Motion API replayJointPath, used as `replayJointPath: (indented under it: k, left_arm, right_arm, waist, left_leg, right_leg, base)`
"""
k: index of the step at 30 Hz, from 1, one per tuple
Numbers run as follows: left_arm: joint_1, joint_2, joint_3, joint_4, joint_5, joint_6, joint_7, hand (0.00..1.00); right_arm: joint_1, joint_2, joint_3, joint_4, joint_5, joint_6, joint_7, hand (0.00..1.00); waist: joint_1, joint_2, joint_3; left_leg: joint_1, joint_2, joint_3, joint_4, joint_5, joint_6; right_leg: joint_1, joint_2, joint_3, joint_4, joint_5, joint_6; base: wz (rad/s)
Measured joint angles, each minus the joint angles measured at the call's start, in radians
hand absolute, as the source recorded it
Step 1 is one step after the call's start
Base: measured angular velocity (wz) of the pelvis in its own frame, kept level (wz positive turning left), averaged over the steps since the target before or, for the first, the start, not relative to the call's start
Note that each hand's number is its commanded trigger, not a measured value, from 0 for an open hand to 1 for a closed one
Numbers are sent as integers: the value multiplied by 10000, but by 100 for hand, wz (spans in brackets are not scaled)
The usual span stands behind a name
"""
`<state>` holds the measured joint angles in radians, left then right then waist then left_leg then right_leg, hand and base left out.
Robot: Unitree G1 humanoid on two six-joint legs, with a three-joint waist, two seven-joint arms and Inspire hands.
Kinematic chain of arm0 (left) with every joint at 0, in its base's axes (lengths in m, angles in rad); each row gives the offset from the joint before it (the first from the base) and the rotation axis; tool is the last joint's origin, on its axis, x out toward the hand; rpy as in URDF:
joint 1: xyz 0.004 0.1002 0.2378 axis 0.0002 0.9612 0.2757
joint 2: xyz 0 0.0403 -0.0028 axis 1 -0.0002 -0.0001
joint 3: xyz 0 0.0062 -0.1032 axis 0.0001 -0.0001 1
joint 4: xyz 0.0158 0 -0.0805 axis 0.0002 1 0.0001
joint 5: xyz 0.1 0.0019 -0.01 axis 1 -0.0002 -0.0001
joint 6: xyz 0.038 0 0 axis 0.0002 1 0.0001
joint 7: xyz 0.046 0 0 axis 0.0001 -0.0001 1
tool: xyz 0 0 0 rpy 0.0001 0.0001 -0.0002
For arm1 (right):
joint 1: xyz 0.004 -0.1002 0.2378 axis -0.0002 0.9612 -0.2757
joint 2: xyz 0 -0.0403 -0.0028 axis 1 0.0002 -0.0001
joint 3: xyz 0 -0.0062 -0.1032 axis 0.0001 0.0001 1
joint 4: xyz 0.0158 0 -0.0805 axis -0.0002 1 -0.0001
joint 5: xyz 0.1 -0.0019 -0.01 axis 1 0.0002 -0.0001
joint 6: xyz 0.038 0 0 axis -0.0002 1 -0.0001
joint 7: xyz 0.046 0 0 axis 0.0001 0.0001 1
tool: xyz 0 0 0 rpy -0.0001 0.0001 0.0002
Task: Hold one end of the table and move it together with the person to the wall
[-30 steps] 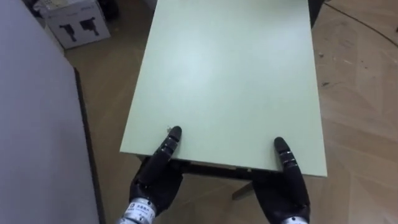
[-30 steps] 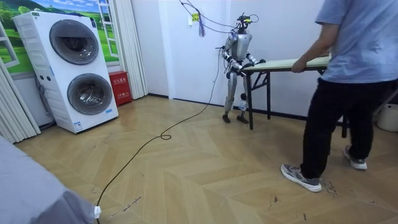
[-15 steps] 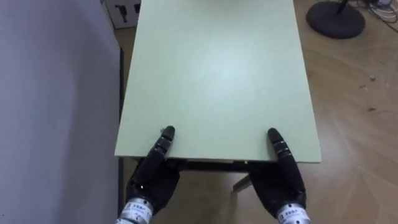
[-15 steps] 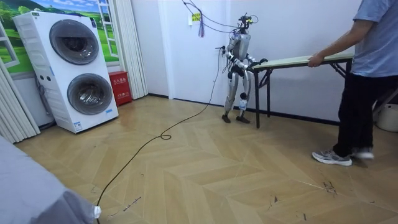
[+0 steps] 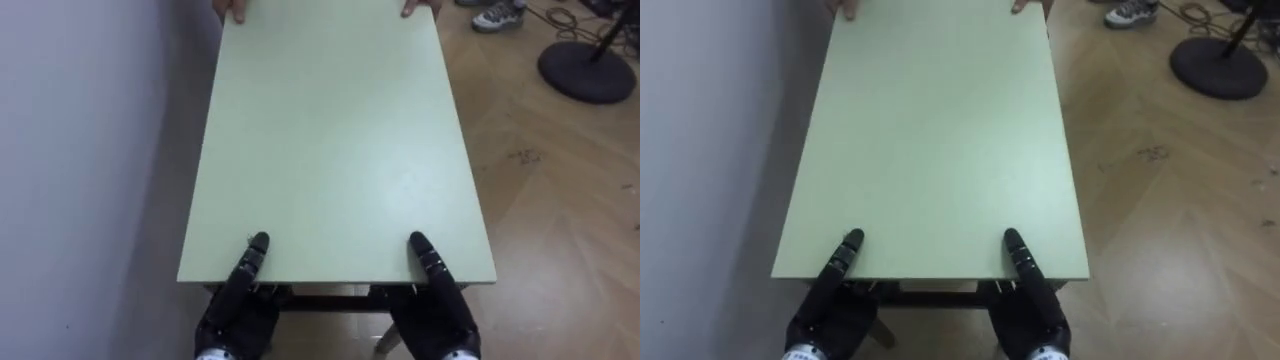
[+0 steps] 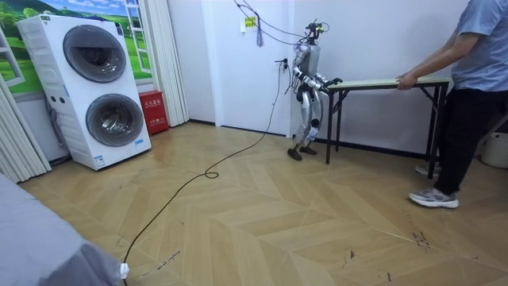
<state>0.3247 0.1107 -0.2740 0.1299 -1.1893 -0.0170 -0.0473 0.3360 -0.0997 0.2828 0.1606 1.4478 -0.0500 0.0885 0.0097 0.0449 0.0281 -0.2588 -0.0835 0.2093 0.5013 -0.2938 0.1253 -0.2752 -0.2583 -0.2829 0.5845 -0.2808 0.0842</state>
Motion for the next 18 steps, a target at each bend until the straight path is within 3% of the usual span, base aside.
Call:
replayJointPath:
  k: [3,5,7,9,10,11,12,13,14,16,17,18]
  left_arm:
    - [1,-67,158,40,246,153,64,100]
    - [-11,-76,202,91,359,179,242,100]
    - [-11,-150,213,138,444,244,299,100]
    - [-8,-250,215,299,456,313,300,100]
    - [-92,-273,228,469,455,353,290,100]
    - [-237,-216,125,454,456,349,242,100]
    - [-374,-222,77,425,455,345,130,100]
    - [-467,-304,11,316,565,325,81,100]
    - [-474,-297,-23,343,602,340,155,100]
    - [-433,-364,-109,734,649,463,174,100]
    - [-319,-410,-3,929,647,492,-45,100]
    - [-255,-426,64,965,643,530,-109,100]
  right_arm:
    - [-61,104,18,159,2,30,-8,100]
    - [-59,100,65,184,3,50,-1,100]
    - [-9,87,49,237,14,63,-3,100]
    - [15,66,-75,350,19,198,-44,100]
    - [35,127,-210,448,10,318,-42,100]
    - [114,183,-436,415,12,401,96,100]
    - [163,241,-589,256,36,431,141,100]
    - [192,261,-804,116,82,546,91,100]
    - [183,254,-841,173,131,621,-24,100]
    - [386,199,-945,314,156,700,-68,100]
    - [405,190,-897,397,8,691,-57,100]
    - [404,191,-866,444,-36,692,-40,100]
  waist:
    - [23,-9,-4]
    - [13,-19,-10]
    - [10,4,-26]
    - [73,-3,-40]
    - [253,-289,17]
    - [213,-319,-37]
    - [119,-227,-90]
    - [80,-199,-148]
    - [85,-308,-220]
    - [282,-218,-191]
    - [261,-109,-140]
    - [241,-101,-142]
  left_leg:
    - [455,30,917,-650,53,48]
    - [786,64,1630,-1017,66,59]
    - [1160,70,2049,-1442,83,25]
    - [1560,53,2424,-1824,172,-650]
    - [1372,54,2235,-1196,218,-1307]
    - [560,654,1243,286,-401,-484]
    - [154,957,700,1099,-958,-611]
    - [-117,1209,1134,1596,-1376,-454]
    - [-3,1199,1328,1490,-1380,-446]
    - [1006,1203,2184,223,-1056,-35]
    - [1406,1188,2509,-311,-883,-195]
    - [1524,1164,2596,-497,-808,-318]
  right_leg:
    - [113,400,583,-579,373,-37]
    - [242,874,1196,-1020,609,-78]
    - [375,1231,1461,-1253,748,-183]
    - [497,1468,1558,-1606,1051,-491]
    - [446,1205,1861,-1635,1412,-499]
    - [207,1060,2301,-1185,1409,22]
    - [-80,1068,2339,-808,1201,295]
    - [-351,1039,2231,-227,793,583]
    - [-375,917,2218,-180,687,564]
    - [126,837,1980,-630,721,463]
    - [350,855,1876,-883,769,385]
    - [424,845,1803,-964,804,337]
  base:
    - [15]
    - [17]
    - [4]
    - [-6]
    - [4]
    - [20]
    - [31]
    - [22]
    - [10]
    - [-16]
    - [-29]
    - [-22]
